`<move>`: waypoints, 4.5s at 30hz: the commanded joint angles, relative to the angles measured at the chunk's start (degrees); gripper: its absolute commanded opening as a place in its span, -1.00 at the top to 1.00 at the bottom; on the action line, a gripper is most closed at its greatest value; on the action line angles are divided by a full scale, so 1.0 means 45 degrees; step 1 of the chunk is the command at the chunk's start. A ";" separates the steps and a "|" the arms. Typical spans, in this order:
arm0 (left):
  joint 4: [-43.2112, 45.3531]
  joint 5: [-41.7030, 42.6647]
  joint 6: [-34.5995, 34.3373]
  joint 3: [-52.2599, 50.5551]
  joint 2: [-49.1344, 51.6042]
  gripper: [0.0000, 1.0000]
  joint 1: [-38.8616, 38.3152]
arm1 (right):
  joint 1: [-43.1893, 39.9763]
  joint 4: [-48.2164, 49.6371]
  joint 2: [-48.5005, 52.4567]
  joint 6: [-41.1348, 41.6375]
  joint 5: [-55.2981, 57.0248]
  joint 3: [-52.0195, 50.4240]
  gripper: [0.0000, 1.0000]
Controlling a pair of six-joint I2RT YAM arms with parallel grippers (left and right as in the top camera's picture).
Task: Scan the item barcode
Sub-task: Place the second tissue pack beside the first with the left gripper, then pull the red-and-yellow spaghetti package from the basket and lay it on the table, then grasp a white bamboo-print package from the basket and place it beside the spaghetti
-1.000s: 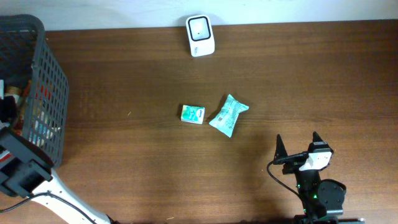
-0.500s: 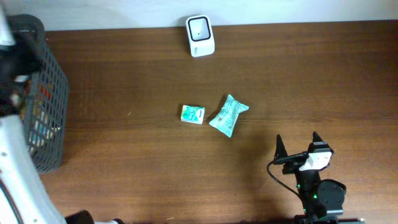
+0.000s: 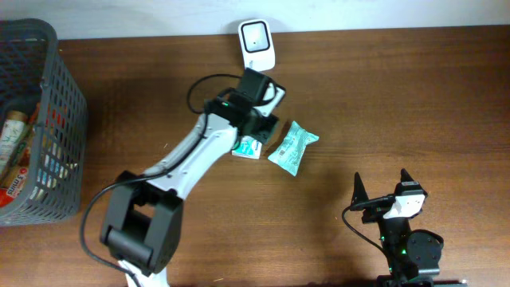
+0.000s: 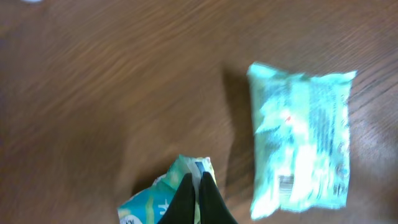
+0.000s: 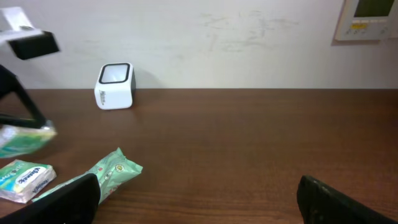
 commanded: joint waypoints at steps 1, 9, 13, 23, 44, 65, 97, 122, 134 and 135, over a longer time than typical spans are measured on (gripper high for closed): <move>0.0821 -0.1001 0.1049 -0.0019 0.0894 1.00 -0.0573 | 0.0083 -0.0015 -0.0073 0.0131 -0.0068 -0.0092 -0.98; 0.1273 -0.0996 0.1214 0.0661 0.1802 -0.46 -0.1501 | 0.0083 -0.0015 -0.0073 0.0136 -0.0068 -0.0092 -0.98; -0.4265 -0.3177 0.2268 0.5435 -0.0403 -0.61 -0.0287 | 0.0083 -0.0015 -0.0073 0.0136 -0.0068 -0.0092 -0.97; -0.6003 -0.4983 0.0233 0.8097 -0.3079 -0.50 0.9350 | 0.0083 -0.0015 -0.0049 0.0136 -0.0068 -0.0092 -0.98; -0.6358 -0.2385 0.4745 0.7082 0.5459 -0.63 1.4858 | 0.0083 -0.0015 -0.0049 0.0131 -0.0068 -0.0092 -0.97; -0.6591 -0.1248 0.0287 0.8733 -0.3162 1.00 1.2784 | 0.0083 -0.0015 -0.0049 0.0131 -0.0068 -0.0092 -0.97; -0.2885 -0.0510 -0.5532 -0.1496 -0.1554 -0.72 0.3565 | 0.0083 -0.0015 -0.0049 0.0136 -0.0068 -0.0092 -0.97; -0.4425 -0.4532 0.2501 0.4104 -0.0515 -0.81 1.4528 | 0.0083 -0.0015 -0.0049 0.0136 -0.0068 -0.0092 -0.98; -0.1326 -0.4949 0.5498 0.4104 0.3483 -0.49 1.5436 | 0.0083 -0.0015 -0.0049 0.0131 -0.0068 -0.0092 -0.98; -0.1200 -0.4949 0.5498 0.4104 0.3764 -0.48 1.5436 | 0.0083 -0.0015 -0.0049 0.0136 -0.0068 -0.0092 -0.98</move>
